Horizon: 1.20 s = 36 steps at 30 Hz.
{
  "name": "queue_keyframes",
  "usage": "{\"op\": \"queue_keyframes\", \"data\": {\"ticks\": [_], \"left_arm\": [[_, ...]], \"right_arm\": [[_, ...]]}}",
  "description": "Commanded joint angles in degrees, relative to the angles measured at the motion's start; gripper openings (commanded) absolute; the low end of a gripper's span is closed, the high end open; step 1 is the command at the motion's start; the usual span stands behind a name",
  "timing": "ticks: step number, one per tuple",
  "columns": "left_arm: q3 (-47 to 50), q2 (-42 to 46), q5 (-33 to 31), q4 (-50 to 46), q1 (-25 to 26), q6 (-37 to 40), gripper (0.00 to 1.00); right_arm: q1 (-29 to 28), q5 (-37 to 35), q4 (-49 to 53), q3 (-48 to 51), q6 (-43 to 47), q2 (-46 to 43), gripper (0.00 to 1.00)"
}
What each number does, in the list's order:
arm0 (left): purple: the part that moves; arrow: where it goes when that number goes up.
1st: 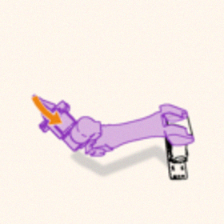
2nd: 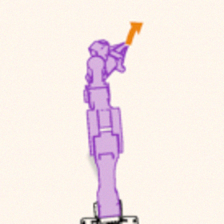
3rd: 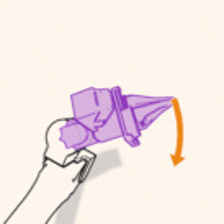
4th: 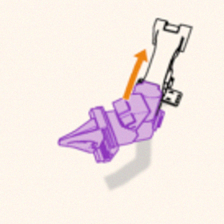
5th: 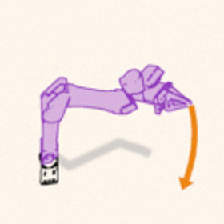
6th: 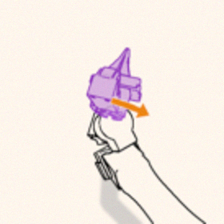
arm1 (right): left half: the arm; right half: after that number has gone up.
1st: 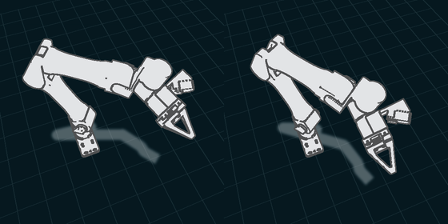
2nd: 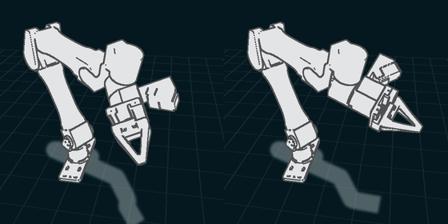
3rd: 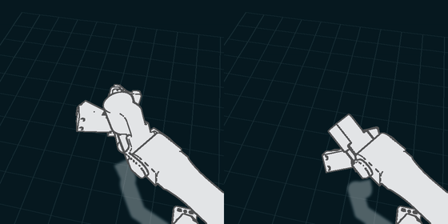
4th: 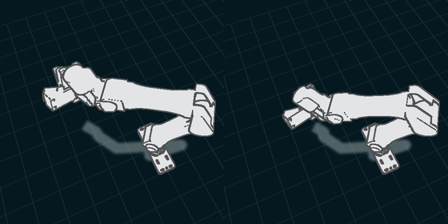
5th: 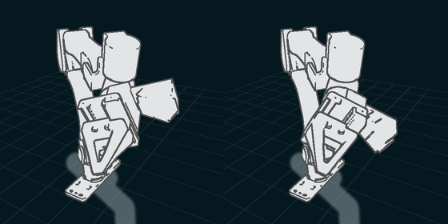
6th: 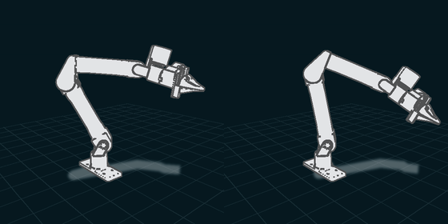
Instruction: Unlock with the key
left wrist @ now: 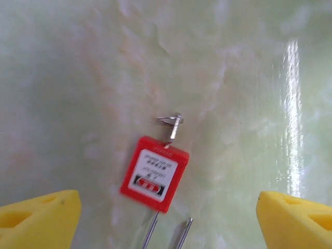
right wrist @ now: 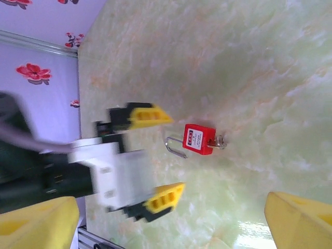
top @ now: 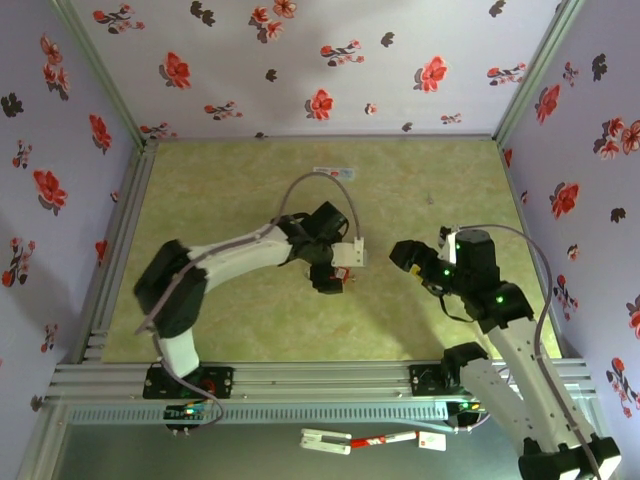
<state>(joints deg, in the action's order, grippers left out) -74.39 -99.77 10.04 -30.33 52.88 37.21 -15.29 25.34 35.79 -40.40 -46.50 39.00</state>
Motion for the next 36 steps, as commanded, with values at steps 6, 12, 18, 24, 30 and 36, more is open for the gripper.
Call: {"op": "queue_keyframes", "data": {"ticks": [6,12,18,24,30,36], "left_arm": [[14.93,31.53,-3.68,12.95,-5.28,-24.16,0.99],[23.02,53.26,-8.00,13.16,-7.87,-43.77,1.00],[20.54,63.93,-16.66,-0.39,-8.15,-49.45,1.00],[19.80,68.49,-20.38,-6.87,-8.10,-49.32,1.00],[20.08,68.51,-20.94,-6.19,-8.14,-48.51,1.00],[19.64,67.22,-21.56,-5.20,-8.08,-48.52,1.00]], "right_arm": [[-0.56,-3.39,5.69,-7.24,11.63,15.10,0.92],[-19.65,-20.30,12.44,-23.62,29.46,37.47,0.92],[-23.36,-25.46,15.79,-34.26,40.84,57.15,0.87],[-25.81,-23.79,16.05,-39.18,46.75,65.60,0.84],[-27.18,-22.64,14.45,-40.08,46.79,70.11,0.82],[-29.42,-23.38,12.97,-39.01,45.90,72.12,0.81]]}}
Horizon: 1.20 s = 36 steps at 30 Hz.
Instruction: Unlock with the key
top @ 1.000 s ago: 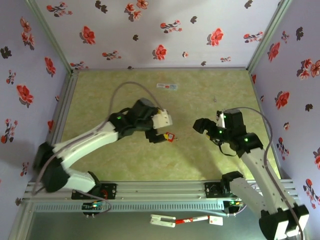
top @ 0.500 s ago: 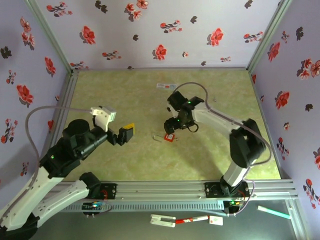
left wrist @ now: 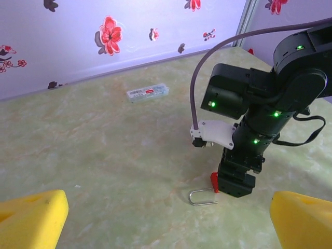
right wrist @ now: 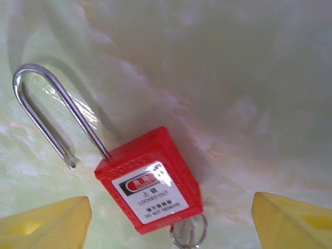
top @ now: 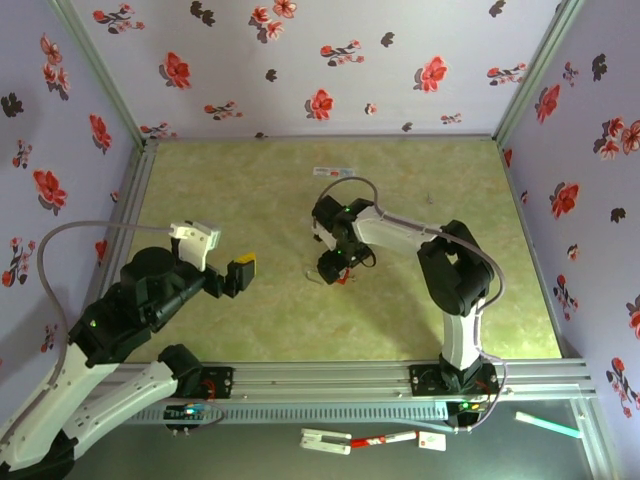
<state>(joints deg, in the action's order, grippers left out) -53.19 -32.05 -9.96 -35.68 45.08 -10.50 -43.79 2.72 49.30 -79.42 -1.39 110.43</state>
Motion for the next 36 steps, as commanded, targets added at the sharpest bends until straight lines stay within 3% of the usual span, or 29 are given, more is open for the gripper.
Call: {"op": "queue_keyframes", "data": {"ticks": [1,14,24,30,36], "left_arm": [[-1.73,-0.75,-1.56,0.21,-0.35,-1.00,1.00],[-1.97,-1.00,-1.56,0.45,-0.34,-0.93,1.00],[-2.25,-0.82,-1.55,-0.15,-0.34,-0.44,1.00],[-2.42,-0.84,-1.52,-0.26,-0.34,-0.74,1.00],[-1.92,-1.30,-1.56,0.58,-0.31,-2.26,1.00]], "right_arm": [[-0.94,-1.00,-0.95,0.42,0.64,0.89,0.80],[-0.92,-2.49,-3.76,2.49,-2.64,2.40,0.64],[-0.86,-3.33,-4.66,4.31,-7.42,1.61,0.37],[0.80,-8.96,-2.96,7.89,-21.39,-1.37,0.25],[3.19,-10.73,-4.15,15.99,-37.72,-7.09,0.29]]}}
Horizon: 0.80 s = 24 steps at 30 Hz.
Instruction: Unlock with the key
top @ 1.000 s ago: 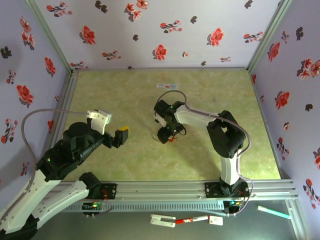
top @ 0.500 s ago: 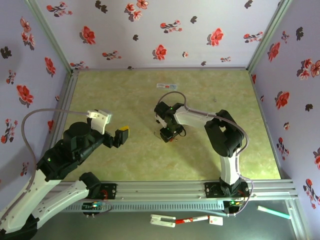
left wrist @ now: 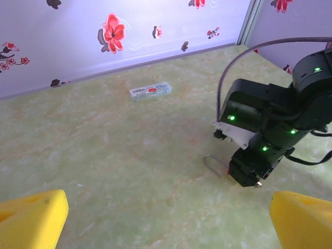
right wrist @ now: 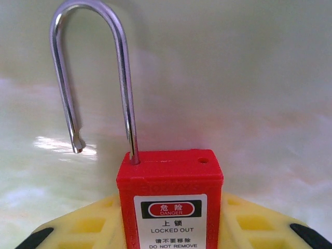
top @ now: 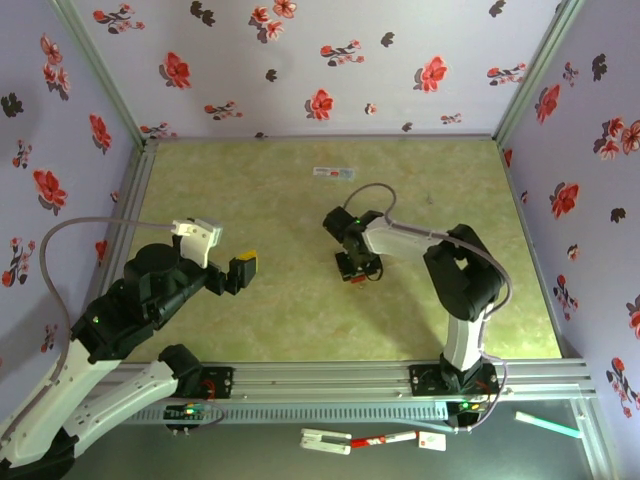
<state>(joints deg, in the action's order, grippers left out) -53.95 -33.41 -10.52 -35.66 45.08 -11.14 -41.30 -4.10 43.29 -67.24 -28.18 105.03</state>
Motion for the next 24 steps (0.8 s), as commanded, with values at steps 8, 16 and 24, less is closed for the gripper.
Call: {"op": "queue_keyframes", "data": {"ticks": [8,16,24], "left_arm": [[-0.82,-0.88,-0.81,1.77,-0.33,-1.61,1.00],[-1.21,-1.21,-0.20,2.65,-0.30,-1.56,1.00],[1.90,-5.54,6.00,10.46,-0.33,-1.92,1.00]], "right_arm": [[0.69,-3.38,1.19,6.06,-14.68,-7.16,0.57],[6.00,-6.93,11.02,-2.75,-9.84,-15.11,0.70],[27.82,-5.27,9.93,-12.42,-1.65,-8.89,0.68]]}}
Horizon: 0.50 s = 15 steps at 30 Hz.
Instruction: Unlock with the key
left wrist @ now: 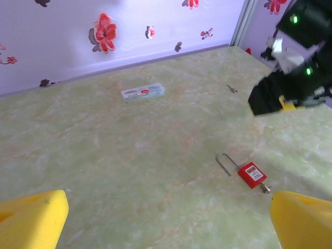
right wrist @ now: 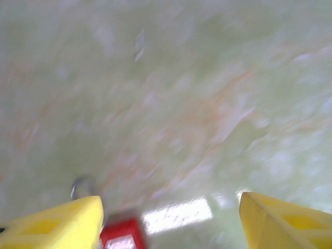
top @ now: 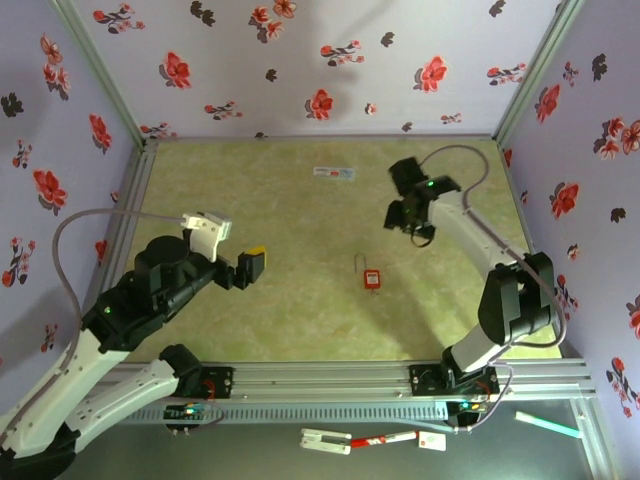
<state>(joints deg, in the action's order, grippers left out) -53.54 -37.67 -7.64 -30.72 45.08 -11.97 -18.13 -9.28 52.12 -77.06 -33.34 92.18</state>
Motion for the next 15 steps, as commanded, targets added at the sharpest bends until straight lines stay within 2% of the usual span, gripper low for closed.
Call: {"op": "queue_keyframes", "data": {"ticks": [1,7,10,15], "left_arm": [[2.11,-2.02,4.28,7.04,-0.28,-1.28,1.00],[3.47,-6.43,7.24,10.76,-0.15,-3.00,1.00],[4.52,-7.00,7.68,11.95,-0.14,-3.54,1.00],[5.98,-7.15,7.68,12.99,-0.17,-4.01,1.00]], "right_arm": [[6.78,0.09,0.34,-4.56,3.63,6.23,0.66],[14.33,2.82,-0.13,-19.01,2.69,22.80,0.58],[15.39,4.88,1.34,-26.23,2.08,30.37,0.56],[16.27,5.51,3.07,-34.18,0.97,38.12,0.52]]}}
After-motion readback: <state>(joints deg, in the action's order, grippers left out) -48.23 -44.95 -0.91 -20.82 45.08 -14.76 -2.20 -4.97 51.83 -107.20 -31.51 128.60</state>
